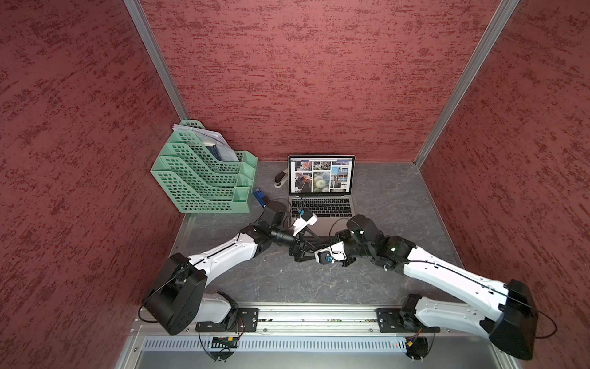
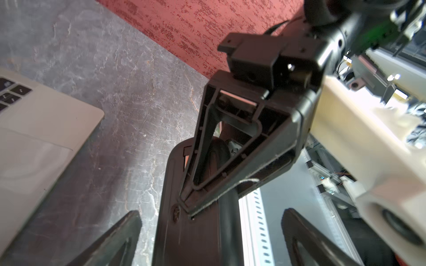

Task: Remove the wireless mouse receiver from the laptop
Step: Pick up the mouse from the center of the board, then place the mouse at the center of the board.

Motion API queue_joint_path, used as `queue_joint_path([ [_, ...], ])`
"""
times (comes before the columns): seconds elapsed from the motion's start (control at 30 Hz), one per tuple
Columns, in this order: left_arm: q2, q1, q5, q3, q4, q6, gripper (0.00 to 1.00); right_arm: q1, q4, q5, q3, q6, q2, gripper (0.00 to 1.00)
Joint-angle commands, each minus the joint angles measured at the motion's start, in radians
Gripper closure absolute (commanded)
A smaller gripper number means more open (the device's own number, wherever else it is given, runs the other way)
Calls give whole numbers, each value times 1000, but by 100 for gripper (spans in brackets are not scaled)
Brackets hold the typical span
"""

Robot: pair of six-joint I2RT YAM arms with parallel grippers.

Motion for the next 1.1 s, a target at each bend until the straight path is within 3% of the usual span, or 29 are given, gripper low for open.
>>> queue_joint_path([
  [0.0,-36,1,-24,5,25,25,0,9,-3,25,36,39,1,78],
  [0.13,-103,11,-155,-61,77,66,0,8,-28,74,39,125,5,82],
  [0.27,-203,38,-400,-193,255,76,0,-9,-43,109,25,277,-1,85],
  [0.4,-283,41,-709,-276,325,146,0,-148,23,24,-20,631,-32,85],
  [0.53,-328,39,-840,-286,335,190,0,-354,164,-86,-101,1004,-76,85],
  [0.77,-347,43,-872,-298,368,202,0,-574,226,-182,-105,1387,8,86],
  [0.9,-352,43,-873,-301,373,202,0,-690,412,-321,-160,1594,90,86],
  [1.07,-361,45,-885,-305,378,203,0,-828,594,-399,-224,1705,168,86],
])
